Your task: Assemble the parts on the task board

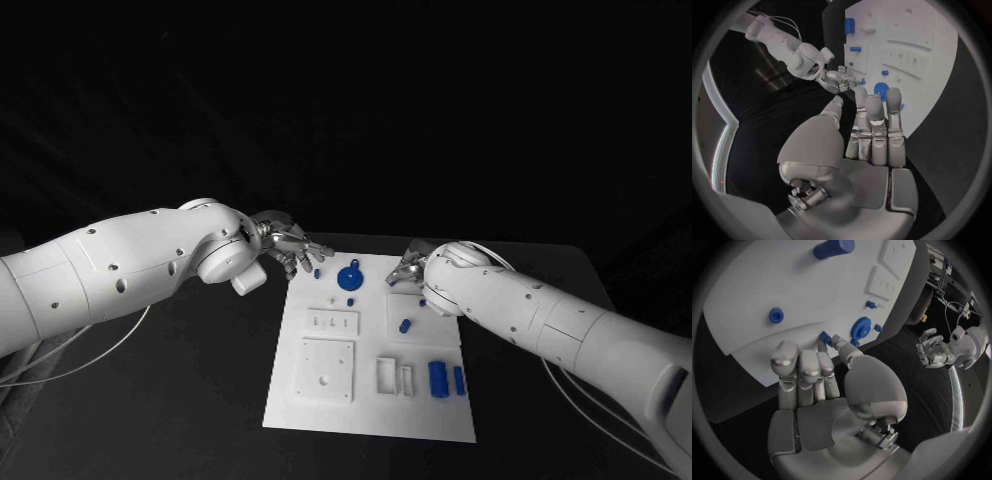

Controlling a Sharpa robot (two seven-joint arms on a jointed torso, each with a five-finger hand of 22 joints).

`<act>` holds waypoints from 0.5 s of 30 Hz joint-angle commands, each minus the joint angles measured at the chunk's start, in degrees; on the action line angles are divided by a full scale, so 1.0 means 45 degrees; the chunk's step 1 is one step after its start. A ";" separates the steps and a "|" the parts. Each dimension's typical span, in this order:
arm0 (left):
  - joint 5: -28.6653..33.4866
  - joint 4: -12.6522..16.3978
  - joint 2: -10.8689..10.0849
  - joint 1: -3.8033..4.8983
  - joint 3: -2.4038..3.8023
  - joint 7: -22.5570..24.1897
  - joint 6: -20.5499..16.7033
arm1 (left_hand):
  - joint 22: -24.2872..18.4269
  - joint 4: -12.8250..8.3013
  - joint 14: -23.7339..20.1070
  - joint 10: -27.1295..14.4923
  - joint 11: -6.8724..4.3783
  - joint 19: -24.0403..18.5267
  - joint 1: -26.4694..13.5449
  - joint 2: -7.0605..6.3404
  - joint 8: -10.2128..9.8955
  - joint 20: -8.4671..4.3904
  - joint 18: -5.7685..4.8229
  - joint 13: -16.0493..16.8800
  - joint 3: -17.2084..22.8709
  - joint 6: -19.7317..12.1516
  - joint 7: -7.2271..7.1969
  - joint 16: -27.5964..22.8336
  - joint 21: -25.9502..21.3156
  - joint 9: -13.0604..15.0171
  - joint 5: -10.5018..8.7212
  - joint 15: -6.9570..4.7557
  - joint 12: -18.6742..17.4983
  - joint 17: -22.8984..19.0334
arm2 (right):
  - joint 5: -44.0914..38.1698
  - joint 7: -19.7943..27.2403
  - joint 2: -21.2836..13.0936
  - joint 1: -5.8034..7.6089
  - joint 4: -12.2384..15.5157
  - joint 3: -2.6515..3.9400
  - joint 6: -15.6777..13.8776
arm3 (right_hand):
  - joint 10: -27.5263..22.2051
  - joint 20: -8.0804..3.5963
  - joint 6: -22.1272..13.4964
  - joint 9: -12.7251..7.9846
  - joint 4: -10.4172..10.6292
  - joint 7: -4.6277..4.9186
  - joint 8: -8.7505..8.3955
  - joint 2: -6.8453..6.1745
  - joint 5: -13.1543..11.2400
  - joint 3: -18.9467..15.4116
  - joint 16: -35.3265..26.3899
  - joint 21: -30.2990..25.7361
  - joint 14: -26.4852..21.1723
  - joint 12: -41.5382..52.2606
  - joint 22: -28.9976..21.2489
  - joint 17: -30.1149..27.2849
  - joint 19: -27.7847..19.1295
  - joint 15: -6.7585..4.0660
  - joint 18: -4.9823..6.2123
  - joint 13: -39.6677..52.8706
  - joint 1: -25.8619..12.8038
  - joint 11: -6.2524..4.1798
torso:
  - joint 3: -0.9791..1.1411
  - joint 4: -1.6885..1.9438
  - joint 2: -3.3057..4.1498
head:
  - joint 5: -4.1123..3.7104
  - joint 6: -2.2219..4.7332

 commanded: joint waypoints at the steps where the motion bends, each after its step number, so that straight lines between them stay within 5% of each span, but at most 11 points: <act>1: 0.0043 0.0007 0.0042 0.0003 0.0007 0.0047 0.0198 | 0.0021 -0.0076 0.0039 0.0607 0.0057 0.0109 0.0028 0.0128 0.0033 -0.0004 0.0002 -0.0011 0.0021 -0.0054 0.0026 -0.0055 -0.0069 -0.0012 -0.0014 0.0005 -0.0043 0.0004 | -0.0138 0.0099 0.0057 -0.0027 -0.0081 -0.0023 0.0168 | -0.0072 -0.0005 0.0109 0.0104 -0.0254 0.0020 0.0016 0.0214 0.0086 0.0140 0.0000 -0.0042 -0.0027 -0.0052 0.1463 0.0026 0.0422 -0.0059 -0.0119 0.0021 -0.0031 -0.0009 | 0.0002 -0.0001 0.0002 | -0.0013 -0.0003; 9: 0.0042 -0.0034 0.0060 0.0003 0.0007 0.0048 0.0207 | 0.0046 -0.0092 0.0040 0.0604 0.0055 0.0118 0.0037 0.0153 0.0034 -0.0004 0.0001 -0.0011 0.0019 -0.0053 0.0027 -0.0052 -0.0088 -0.0014 -0.0021 0.0005 -0.0043 0.0006 | -0.0039 0.0149 0.0133 -0.0028 -0.0244 -0.0044 0.0024 | -0.0071 -0.0003 0.0100 0.0184 -0.0431 0.0033 0.0015 0.0292 0.0241 0.0223 0.0004 -0.0022 -0.0024 -0.0049 0.1463 0.0043 0.0416 -0.0056 -0.0114 0.0028 -0.0083 -0.0006 | 0.0000 -0.0005 0.0000 | -0.0005 -0.0011; 15: 0.0042 -0.0050 0.0063 0.0003 0.0007 0.0047 0.0212 | 0.0046 -0.0092 0.0040 0.0604 0.0055 0.0118 0.0037 0.0153 0.0034 -0.0004 0.0001 -0.0011 0.0019 -0.0053 0.0027 -0.0052 -0.0088 -0.0014 -0.0021 0.0005 -0.0043 0.0006 | 0.0164 0.0239 0.0102 -0.0029 -0.0285 -0.0051 -0.0152 | -0.0071 -0.0002 0.0112 0.0232 -0.0662 0.0100 0.0016 0.0423 0.0608 0.1184 -0.0014 0.0004 -0.0034 -0.0059 0.1465 0.0051 0.0395 -0.0056 -0.0103 0.0028 -0.0264 0.0003 | 0.0008 -0.0015 -0.0005 | 0.0008 0.0002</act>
